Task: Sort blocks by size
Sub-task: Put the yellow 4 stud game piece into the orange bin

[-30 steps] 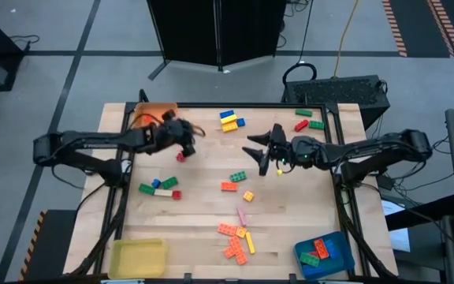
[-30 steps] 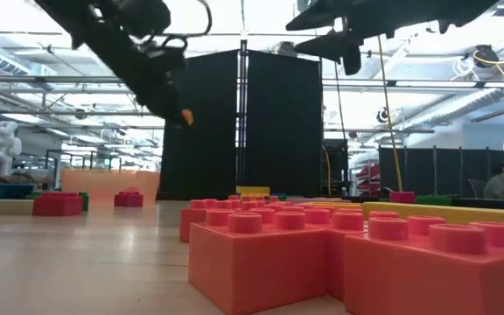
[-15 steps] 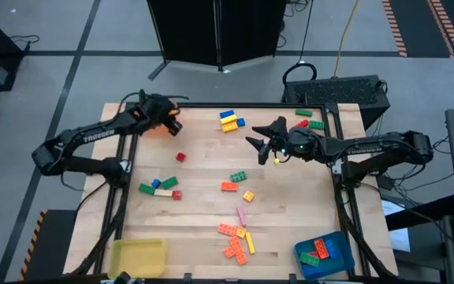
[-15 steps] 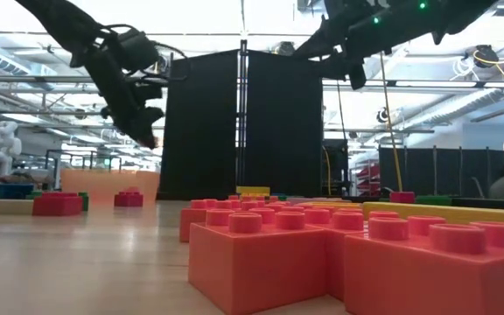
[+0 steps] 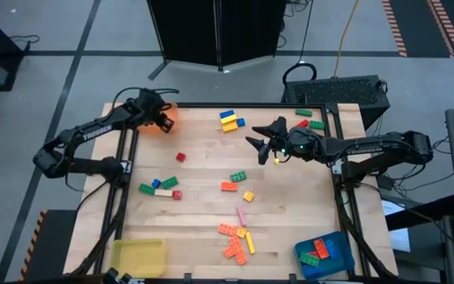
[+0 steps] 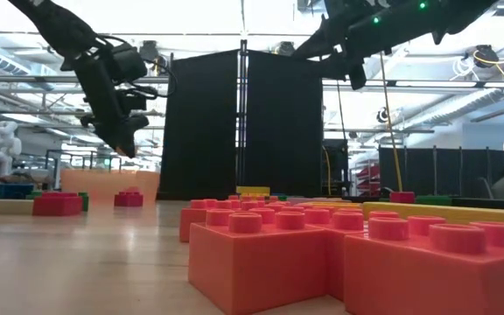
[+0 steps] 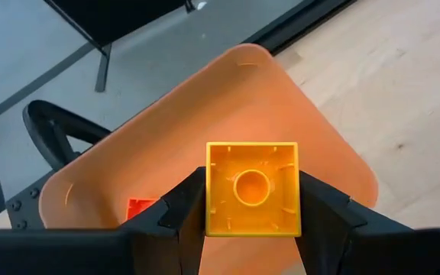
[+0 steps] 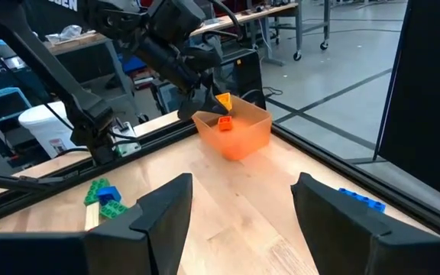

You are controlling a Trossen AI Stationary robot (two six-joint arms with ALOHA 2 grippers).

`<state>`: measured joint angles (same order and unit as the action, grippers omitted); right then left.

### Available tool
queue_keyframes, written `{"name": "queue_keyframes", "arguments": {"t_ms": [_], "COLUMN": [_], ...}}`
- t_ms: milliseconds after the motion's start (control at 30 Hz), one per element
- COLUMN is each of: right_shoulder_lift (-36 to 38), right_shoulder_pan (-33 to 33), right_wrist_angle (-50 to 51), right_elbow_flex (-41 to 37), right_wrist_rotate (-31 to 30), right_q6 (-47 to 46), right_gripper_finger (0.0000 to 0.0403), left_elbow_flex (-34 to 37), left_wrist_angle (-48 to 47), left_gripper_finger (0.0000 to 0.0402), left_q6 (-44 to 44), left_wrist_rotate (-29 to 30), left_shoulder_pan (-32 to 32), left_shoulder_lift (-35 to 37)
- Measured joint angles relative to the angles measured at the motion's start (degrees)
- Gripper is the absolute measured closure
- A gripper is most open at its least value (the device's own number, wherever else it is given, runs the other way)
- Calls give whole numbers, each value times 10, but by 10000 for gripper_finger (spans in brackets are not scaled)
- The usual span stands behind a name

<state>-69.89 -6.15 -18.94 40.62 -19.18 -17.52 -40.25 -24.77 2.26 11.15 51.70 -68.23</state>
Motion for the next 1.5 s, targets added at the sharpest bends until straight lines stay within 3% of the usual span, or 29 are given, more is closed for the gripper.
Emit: {"name": "queue_keyframes", "arguments": {"t_ms": [367, 733, 1000, 1500], "right_shoulder_lift": [0, 0, -1, -7], "right_shoulder_pan": [0, 0, 3, 3], "right_wrist_angle": [-1, 0, 34, 52], "right_elbow_flex": [0, 0, 0, 0], "right_wrist_rotate": [0, 0, 0, 49], "right_q6": [-12, -9, 65, 61], "right_gripper_finger": [181, 181, 181, 181], "left_elbow_flex": [0, 0, -4, -5], "left_wrist_angle": [2, -1, 4, 55], "left_gripper_finger": [233, 148, 146, 146], "left_q6": [10, -19, 27, 27], "left_wrist_rotate": [-16, -26, -56, -36], "left_shoulder_pan": [0, 7, 6, -33], "left_shoulder_lift": [0, 0, 0, 34]}}
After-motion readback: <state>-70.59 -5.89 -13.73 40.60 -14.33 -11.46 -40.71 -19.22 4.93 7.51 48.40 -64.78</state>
